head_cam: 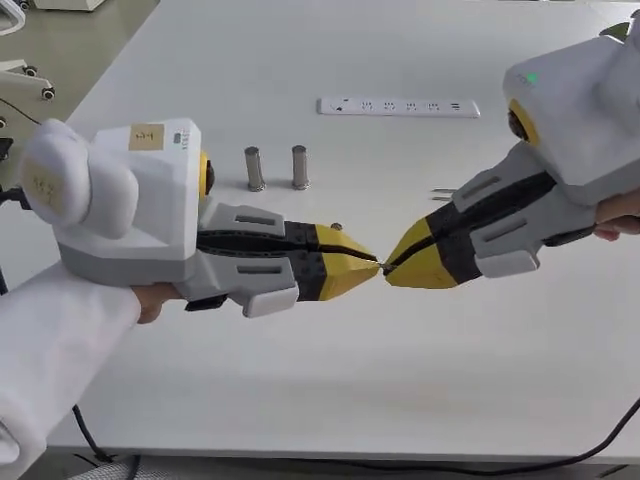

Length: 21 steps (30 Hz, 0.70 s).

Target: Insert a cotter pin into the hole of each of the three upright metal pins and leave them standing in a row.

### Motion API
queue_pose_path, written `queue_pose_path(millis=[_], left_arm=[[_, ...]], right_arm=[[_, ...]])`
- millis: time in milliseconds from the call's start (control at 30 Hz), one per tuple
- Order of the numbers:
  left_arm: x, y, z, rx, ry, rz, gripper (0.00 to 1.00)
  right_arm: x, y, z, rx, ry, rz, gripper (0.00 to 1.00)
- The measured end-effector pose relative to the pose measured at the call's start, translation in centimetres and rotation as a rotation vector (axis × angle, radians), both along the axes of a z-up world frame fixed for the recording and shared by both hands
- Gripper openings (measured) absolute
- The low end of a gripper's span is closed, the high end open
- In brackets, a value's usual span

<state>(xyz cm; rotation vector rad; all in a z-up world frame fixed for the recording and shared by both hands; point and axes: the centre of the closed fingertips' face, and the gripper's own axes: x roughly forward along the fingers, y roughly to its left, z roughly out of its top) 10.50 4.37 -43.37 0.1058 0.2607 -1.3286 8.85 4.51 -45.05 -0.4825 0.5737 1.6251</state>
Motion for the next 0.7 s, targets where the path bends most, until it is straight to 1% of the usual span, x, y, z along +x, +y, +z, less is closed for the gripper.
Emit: queue_pose_path(millis=[33,67,100,167,267,333,367,400,433,467,533,600,633,700], left_arm=[[0.0,0.1,-0.3,0.012,0.002,-0.004,0.0],[0.0,0.1,-0.3,0.014,0.003,-0.005,0.0],[0.0,0.1,-0.6,0.021,0.01,-0.007,0.0],[0.0,0.1,-0.8,0.028,0.012,-0.007,0.0],[0.1,0.1,-0.9,0.03,0.017,-0.005,0.0],[0.4,0.2,-1.0,0.033,0.025,0.004,0.0],[0.6,0.3,-1.0,0.028,0.041,0.011,0.0],[0.7,0.4,-1.0,0.024,0.048,0.015,0.0],[0.8,0.4,-1.0,0.021,0.047,0.02,0.0],[1.0,0.5,-0.9,0.016,0.042,0.032,0.01],[1.3,0.8,-1.0,0.016,0.044,0.05,0.03],[1.6,1.2,-1.2,0.017,0.048,0.066,0.06],[1.7,1.3,-1.2,0.015,0.049,0.072,0.07],[2.0,1.6,-1.2,0.009,0.054,0.09,0.08]], right_arm=[[-0.1,0.0,-0.1,-0.006,-0.009,0.01,0.0],[-0.2,0.0,-0.1,-0.009,-0.011,0.013,0.0],[0.0,0.0,-0.1,-0.014,-0.013,0.018,0.0],[0.1,-0.1,-0.2,-0.022,-0.02,0.024,0.0],[0.1,-0.1,-0.2,-0.032,-0.028,0.034,0.0],[0.7,-0.2,-0.2,-0.041,-0.035,0.037,0.0],[0.8,-0.2,-0.2,-0.042,-0.038,0.04,0.0],[0.9,-0.1,-0.1,-0.045,-0.041,0.045,0.0],[1.0,-0.1,0.0,-0.046,-0.044,0.047,0.0],[1.3,0.0,0.2,-0.047,-0.044,0.048,0.0],[1.6,0.1,0.7,-0.045,-0.041,0.047,0.0],[2.2,0.2,1.3,-0.048,-0.059,0.053,0.0],[3.0,0.1,1.7,-0.054,-0.068,0.06,0.0],[3.9,0.1,2.3,-0.063,-0.075,0.061,0.0]])
